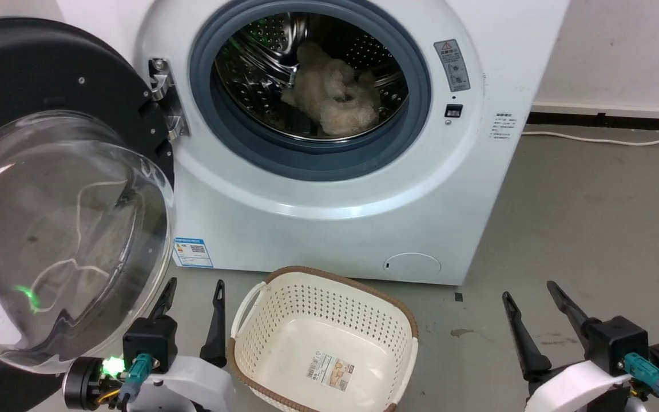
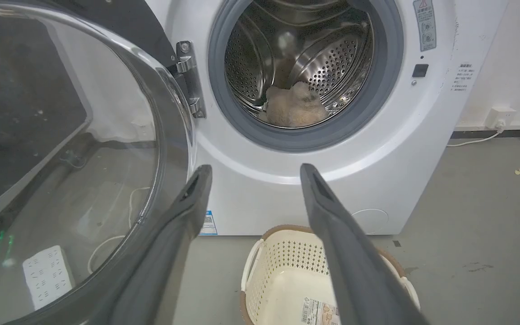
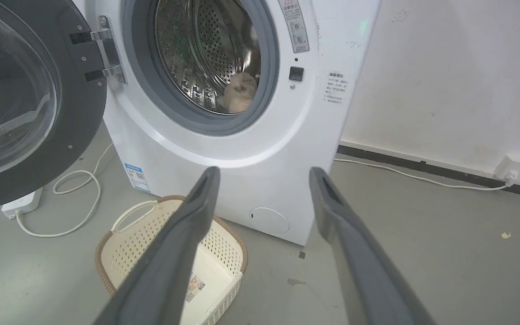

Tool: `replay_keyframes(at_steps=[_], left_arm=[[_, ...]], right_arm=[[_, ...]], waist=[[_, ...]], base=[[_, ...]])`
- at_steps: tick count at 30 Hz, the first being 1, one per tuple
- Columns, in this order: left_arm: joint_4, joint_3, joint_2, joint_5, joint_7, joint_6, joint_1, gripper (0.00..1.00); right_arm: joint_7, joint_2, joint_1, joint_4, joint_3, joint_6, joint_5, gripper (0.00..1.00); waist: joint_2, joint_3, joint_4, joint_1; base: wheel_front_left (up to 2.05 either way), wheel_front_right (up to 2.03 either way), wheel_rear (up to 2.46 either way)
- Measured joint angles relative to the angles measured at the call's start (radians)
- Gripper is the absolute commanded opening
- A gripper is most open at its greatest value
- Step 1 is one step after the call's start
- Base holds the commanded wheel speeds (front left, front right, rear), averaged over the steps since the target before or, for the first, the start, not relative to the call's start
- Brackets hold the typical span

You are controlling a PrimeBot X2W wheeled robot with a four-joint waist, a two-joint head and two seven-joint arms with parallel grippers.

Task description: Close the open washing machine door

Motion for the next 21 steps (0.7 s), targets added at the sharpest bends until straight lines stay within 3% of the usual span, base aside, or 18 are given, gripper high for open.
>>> replay_keyframes(at_steps=[10, 21], left_arm=[[0.004, -0.016, 0.0, -0.001, -0.018, 0.0, 0.0, 1.0], [0.008, -0.038, 0.001, -0.008, -0.045, -0.001, 0.006, 1.0]], right_arm=[[-0.021, -0.005, 0.009, 0.001, 0.009, 0.0, 0.016, 1.0], [-0.049, -0.012, 0.017, 0.003, 0.04, 0.0, 0.033, 1.0]], waist=[[0.0, -0.006, 0.037, 0.0], [0.0, -0.016, 0.135, -0.0001]], base=[[0.0, 0.0, 0.0], [0.0, 0.0, 0.0]])
